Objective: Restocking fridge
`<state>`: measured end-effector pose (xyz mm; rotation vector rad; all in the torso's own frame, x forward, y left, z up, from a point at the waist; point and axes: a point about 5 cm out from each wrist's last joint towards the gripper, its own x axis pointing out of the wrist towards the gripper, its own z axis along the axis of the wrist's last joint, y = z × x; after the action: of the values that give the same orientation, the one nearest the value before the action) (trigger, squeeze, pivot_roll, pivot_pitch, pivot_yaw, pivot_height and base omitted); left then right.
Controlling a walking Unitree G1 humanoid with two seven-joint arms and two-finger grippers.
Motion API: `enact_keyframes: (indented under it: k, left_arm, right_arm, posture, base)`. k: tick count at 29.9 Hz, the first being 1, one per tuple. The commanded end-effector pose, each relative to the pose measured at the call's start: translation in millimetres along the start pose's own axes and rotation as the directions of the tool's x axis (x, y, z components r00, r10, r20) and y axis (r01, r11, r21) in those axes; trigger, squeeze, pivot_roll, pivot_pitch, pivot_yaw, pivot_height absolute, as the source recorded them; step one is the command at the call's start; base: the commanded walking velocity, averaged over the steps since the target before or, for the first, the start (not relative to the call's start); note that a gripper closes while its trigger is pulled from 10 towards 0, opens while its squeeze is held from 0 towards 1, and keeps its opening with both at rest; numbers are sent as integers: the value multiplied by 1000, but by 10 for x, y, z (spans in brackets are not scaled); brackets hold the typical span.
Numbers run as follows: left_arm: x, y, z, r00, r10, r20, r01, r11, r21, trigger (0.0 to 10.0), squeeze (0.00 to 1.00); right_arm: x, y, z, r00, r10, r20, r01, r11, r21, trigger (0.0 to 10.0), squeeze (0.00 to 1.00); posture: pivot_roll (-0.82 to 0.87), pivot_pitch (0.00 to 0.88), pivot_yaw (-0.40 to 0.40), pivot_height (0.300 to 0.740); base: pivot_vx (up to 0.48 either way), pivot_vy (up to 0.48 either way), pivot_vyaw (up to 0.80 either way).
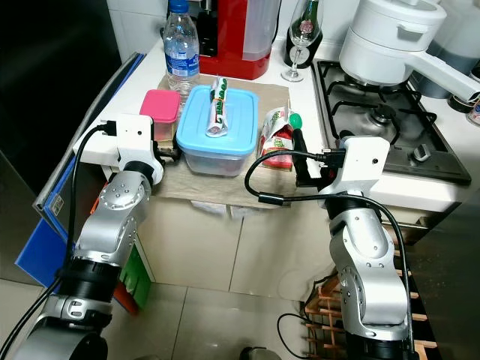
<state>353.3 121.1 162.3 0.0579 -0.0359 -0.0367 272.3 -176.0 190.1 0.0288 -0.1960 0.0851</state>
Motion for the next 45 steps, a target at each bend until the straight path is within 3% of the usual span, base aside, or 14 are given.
enact_keyframes:
  k: [1,12,22,23,24,34,42,45]
  left_arm:
    - [21,19,-19,1000,23,-3,-23,1000,20,10000,0]
    - [127,59,3,997,65,31,-66,998,23,10000,0]
    - [235,42,-12,999,40,18,-40,999,2,10000,0]
    - [250,54,-29,999,32,8,-32,999,-5,4588,0]
    - [265,73,-43,1000,30,2,-30,1000,-9,0,0]
    - [307,190,-68,999,33,-9,-33,999,-39,0,0]
    - [297,157,-64,1000,20,12,-19,998,-57,0,0]
    - [192,95,-70,999,-9,32,11,996,-84,0,0]
  right_arm:
    - [11,-35,3,1000,-7,2,7,1000,-16,10000,0]
    - [14,-24,-9,1000,-1,-1,1,1000,-15,10000,0]
    - [16,-18,-16,1000,3,-5,-3,1000,-16,10000,0]
    - [17,-19,-15,1000,3,-5,-3,1000,-16,10000,0]
    - [19,-17,-15,1000,3,-5,-3,1000,-16,10000,0]
    - [22,-14,-23,1000,2,-8,-2,1000,-14,10000,0]
    - [32,-3,-30,1000,7,-10,-7,1000,-13,10000,0]
    - [24,-4,-36,1000,3,-12,-3,1000,-11,10000,0]
  posture:
    - [-90,0,-50,740]
    - [-91,0,-57,740]
    - [-94,0,-62,740]
    - [-94,0,-62,740]
    - [-97,0,-61,740]
    - [-94,0,-62,740]
    - [-94,0,-62,740]
    - [-88,0,-55,740]
  base:
    - [0,0,0]
    - [0,0,0]
    - [0,0,0]
    - [0,0,0]
    - [0,0,0]
    - [0,0,0]
    - [0,0,0]
    - [0,0,0]
